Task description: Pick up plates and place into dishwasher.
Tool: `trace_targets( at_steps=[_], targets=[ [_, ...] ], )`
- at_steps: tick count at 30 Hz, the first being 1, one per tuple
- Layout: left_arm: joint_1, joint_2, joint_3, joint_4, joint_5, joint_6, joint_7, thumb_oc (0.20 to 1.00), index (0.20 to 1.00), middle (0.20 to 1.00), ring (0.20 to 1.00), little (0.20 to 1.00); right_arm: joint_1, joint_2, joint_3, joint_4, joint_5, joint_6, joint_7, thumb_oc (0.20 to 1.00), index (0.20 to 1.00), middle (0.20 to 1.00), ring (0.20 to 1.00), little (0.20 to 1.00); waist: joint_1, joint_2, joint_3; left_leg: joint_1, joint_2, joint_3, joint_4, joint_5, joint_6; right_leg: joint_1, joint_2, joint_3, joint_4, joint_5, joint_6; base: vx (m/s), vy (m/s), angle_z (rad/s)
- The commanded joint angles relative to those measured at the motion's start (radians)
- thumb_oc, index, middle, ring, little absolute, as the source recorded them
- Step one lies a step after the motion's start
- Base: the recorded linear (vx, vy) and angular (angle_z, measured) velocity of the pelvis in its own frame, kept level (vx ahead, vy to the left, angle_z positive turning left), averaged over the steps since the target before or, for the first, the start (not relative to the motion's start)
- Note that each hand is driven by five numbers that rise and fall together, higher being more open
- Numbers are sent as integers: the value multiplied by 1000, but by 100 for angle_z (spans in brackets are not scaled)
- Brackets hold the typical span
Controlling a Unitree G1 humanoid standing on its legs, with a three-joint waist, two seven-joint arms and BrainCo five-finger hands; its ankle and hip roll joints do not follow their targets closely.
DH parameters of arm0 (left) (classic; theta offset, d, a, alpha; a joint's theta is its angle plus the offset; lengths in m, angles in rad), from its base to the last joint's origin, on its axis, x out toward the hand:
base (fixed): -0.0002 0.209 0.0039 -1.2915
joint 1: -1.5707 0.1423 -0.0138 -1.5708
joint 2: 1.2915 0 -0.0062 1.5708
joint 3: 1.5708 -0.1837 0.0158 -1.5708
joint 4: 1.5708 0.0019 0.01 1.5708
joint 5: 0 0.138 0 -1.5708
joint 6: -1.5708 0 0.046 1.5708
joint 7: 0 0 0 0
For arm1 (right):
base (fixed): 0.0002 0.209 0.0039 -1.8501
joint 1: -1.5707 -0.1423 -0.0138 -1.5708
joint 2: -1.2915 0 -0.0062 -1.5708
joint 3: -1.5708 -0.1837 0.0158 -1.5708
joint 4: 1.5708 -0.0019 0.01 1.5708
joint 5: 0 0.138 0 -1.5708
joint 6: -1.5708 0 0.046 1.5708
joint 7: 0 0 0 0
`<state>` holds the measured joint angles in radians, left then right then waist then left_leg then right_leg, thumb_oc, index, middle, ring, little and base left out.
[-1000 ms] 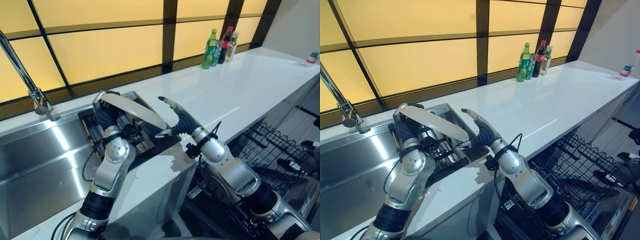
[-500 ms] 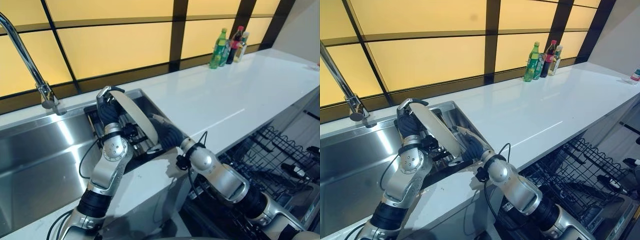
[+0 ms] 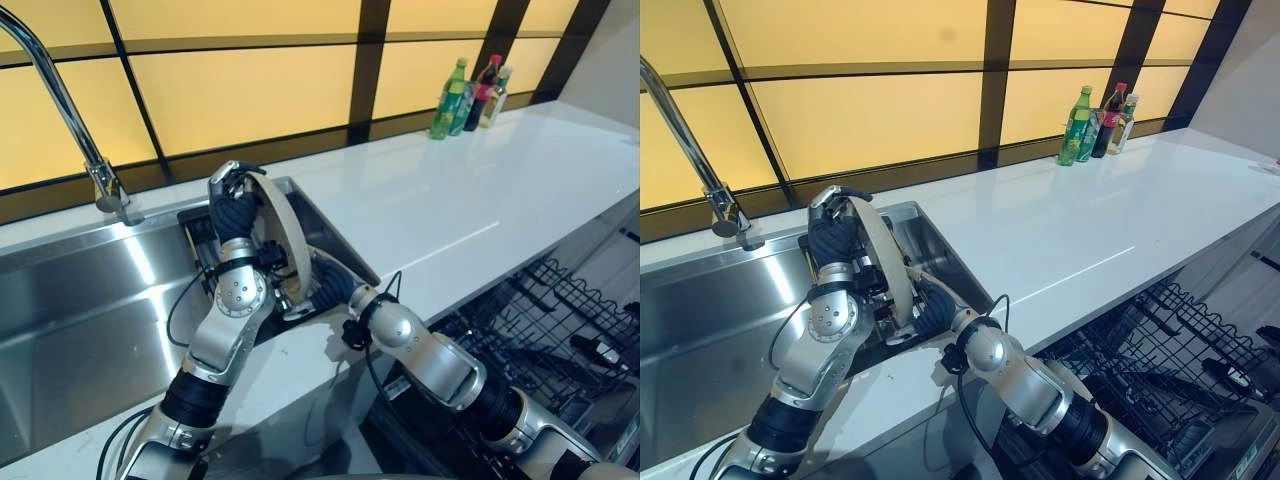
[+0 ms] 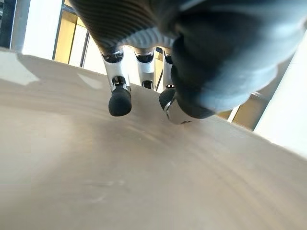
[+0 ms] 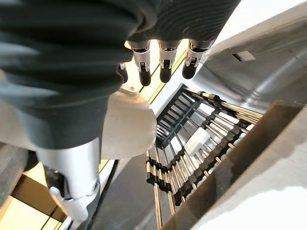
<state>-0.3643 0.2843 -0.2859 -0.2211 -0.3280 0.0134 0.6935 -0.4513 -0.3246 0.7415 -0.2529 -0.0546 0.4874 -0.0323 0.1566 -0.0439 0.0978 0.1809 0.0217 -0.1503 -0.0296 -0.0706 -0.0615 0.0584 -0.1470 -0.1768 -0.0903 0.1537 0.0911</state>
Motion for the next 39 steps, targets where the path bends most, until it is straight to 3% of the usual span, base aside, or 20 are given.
trace_targets(
  at_steps=[1, 2, 3, 39],
  targets=[
    [-57, -40, -146, -52, 9, -32, -29, 200, 200, 200, 200, 200, -172, 74, -71, -30, -3, -54, -104, 1000, 1000, 1000, 1000, 1000, 8, 4, -30, -61, -52, 15, -58, 102, 28, 100, 2, -16, 26, -102, 35, 0, 0, 0],
    [-55, -39, -146, -54, 11, -32, -28, 200, 200, 200, 200, 200, -168, 74, -76, -35, -2, -57, -109, 674, 674, 674, 674, 674, 7, 5, -30, -61, -52, 15, -58, 102, 27, 100, 3, -16, 26, -102, 35, 0, 0, 0],
    [-50, -39, -145, -56, 12, -34, -30, 200, 200, 200, 200, 200, -161, 74, -81, -40, -1, -63, -115, 200, 200, 200, 200, 200, 7, 6, -30, -61, -52, 16, -58, 102, 27, 99, 2, -17, 26, -101, 35, 0, 0, 0],
    [-38, -49, -134, -29, 10, -50, -27, 200, 200, 200, 200, 200, -130, 90, -86, -38, -21, -63, -141, 200, 200, 200, 200, 200, -1, 11, -35, -44, -48, 35, -57, 99, 30, 107, -3, -19, 26, -98, 29, 0, 0, 0]
  ],
)
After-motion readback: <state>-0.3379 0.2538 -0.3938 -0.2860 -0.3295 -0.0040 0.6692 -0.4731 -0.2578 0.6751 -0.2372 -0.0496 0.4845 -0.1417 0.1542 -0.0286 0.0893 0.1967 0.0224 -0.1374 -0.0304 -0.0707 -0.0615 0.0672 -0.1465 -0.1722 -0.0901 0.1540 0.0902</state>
